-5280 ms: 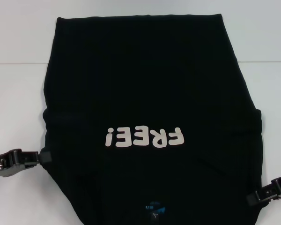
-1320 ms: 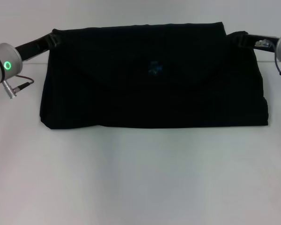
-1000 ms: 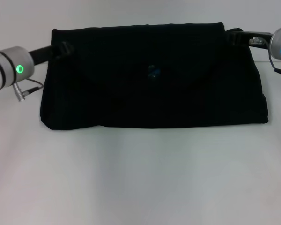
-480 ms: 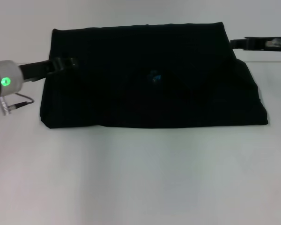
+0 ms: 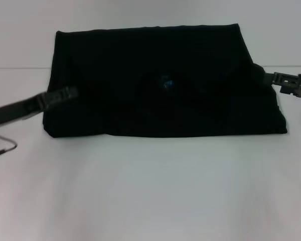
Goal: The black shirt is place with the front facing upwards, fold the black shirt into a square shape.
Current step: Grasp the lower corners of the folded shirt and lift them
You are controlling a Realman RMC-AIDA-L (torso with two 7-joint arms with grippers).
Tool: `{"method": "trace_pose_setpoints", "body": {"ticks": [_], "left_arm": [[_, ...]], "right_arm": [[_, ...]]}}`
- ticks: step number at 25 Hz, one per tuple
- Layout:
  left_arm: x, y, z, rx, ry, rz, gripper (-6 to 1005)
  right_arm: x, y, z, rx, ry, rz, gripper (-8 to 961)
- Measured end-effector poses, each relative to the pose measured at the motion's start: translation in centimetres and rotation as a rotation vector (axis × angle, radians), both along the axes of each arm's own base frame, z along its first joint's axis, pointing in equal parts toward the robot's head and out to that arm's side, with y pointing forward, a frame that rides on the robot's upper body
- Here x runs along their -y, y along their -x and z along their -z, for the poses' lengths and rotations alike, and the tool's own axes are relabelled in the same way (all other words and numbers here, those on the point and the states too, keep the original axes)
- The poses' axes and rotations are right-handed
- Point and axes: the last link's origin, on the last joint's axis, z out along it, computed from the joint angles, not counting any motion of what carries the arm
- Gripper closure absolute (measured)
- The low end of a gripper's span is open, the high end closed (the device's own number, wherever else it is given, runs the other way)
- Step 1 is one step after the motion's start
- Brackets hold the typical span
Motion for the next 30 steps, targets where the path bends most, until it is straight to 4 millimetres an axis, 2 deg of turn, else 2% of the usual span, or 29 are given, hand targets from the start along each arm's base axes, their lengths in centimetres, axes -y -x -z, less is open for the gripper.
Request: {"method": "trace_pose_setpoints", "body": {"ticks": [1,3,4,12,21,30], "left_arm": [[0.3,0.5,0.1,-0.017,0.004,0.011,219],[0.7,1.5,0.2,-0.076,0.017,0.046,140],[0.8,2.1,0.5,-0.113,0.021,0.056,132],[-0.6,3.5,1.4,-0.133,-0.021,-0.08,65],[-1.5,3.5,3.0,-0.209,0.009,-0.093,75],[-1.6,3.2,3.8,-0.234,0.034,-0.09,85]], "right_arm": [[0.9,-0.2,0.2,-0.046,-0.011,-0.027,106],[2.1,-0.4,0.4,-0.124,-0.027,-0.075,92],[2.5,-0.3,0.3,-0.156,-0.033,-0.096,85],[2.7,-0.3,0.4,-0.182,-0.011,-0.113,29],[2.7,-0.2,0.4,-0.188,-0.012,-0.117,29],[2.9,-0.6,0.1,-0.2,-0.028,-0.104,30]]}}
